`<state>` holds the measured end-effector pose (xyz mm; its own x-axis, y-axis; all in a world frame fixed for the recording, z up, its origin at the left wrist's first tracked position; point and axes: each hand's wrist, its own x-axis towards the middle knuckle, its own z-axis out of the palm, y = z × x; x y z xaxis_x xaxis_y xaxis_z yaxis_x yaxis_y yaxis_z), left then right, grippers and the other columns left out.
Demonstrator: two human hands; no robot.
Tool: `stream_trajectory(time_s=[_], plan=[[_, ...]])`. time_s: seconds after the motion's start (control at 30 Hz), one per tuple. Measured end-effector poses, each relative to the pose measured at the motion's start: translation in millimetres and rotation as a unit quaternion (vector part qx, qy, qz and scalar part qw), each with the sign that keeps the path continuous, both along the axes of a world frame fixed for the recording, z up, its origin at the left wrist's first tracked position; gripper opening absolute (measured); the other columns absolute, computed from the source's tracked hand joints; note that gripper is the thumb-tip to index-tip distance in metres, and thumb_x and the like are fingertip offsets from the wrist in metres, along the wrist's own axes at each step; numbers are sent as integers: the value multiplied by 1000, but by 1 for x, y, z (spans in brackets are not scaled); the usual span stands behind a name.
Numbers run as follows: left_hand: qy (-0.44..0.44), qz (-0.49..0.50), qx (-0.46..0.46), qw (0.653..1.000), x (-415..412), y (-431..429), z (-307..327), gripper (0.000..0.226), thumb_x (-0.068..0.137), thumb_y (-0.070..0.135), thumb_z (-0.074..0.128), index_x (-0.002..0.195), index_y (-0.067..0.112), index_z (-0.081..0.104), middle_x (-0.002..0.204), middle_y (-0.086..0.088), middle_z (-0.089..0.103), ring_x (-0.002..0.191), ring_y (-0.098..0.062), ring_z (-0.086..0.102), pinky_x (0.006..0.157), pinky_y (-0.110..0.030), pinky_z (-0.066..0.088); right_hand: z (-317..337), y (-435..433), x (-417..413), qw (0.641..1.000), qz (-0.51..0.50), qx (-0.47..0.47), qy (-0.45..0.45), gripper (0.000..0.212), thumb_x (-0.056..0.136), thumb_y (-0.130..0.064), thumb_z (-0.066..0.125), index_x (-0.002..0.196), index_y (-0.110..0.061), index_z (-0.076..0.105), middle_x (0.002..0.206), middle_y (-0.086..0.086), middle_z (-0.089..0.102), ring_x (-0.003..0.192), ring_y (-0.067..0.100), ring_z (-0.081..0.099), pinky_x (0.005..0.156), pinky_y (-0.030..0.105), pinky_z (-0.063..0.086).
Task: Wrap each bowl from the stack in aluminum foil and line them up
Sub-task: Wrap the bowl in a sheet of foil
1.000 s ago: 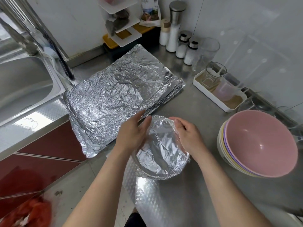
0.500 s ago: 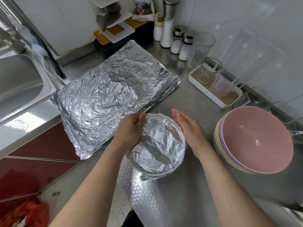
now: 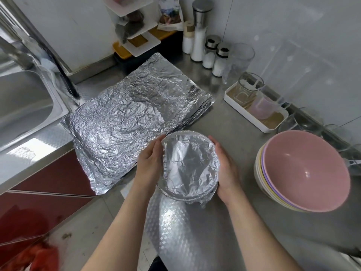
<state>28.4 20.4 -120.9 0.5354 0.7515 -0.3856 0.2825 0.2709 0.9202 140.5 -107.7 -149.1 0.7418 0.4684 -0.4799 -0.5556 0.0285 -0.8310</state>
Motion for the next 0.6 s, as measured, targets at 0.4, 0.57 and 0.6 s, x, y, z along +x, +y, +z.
stream_trajectory(time_s=[0.4, 0.57, 0.6], plan=[[40, -84, -28, 995, 10, 18, 10, 34, 102, 36, 47, 132, 27, 60, 101, 2, 70, 58, -17, 47, 74, -37, 54, 3, -6, 14, 997, 73, -2, -27, 39, 99, -44, 45, 127, -24, 63, 129, 1, 64, 122, 19, 58, 109, 47, 40], [52, 26, 32, 998, 7, -1, 5, 30, 105, 23, 40, 116, 10, 65, 60, 3, 65, 51, 0, 57, 45, -22, 42, 4, -16, 14, 995, -40, 61, 71, 46, 99, -50, 36, 128, -24, 61, 133, -1, 60, 126, 18, 54, 111, 44, 38], [52, 66, 30, 996, 4, -4, 2, 30, 105, 23, 40, 117, 11, 65, 66, -3, 63, 58, -4, 60, 50, -20, 41, 3, -20, 11, 992, -52, 74, 91, 49, 99, -51, 34, 131, -23, 58, 136, 0, 58, 128, 17, 52, 111, 42, 36]])
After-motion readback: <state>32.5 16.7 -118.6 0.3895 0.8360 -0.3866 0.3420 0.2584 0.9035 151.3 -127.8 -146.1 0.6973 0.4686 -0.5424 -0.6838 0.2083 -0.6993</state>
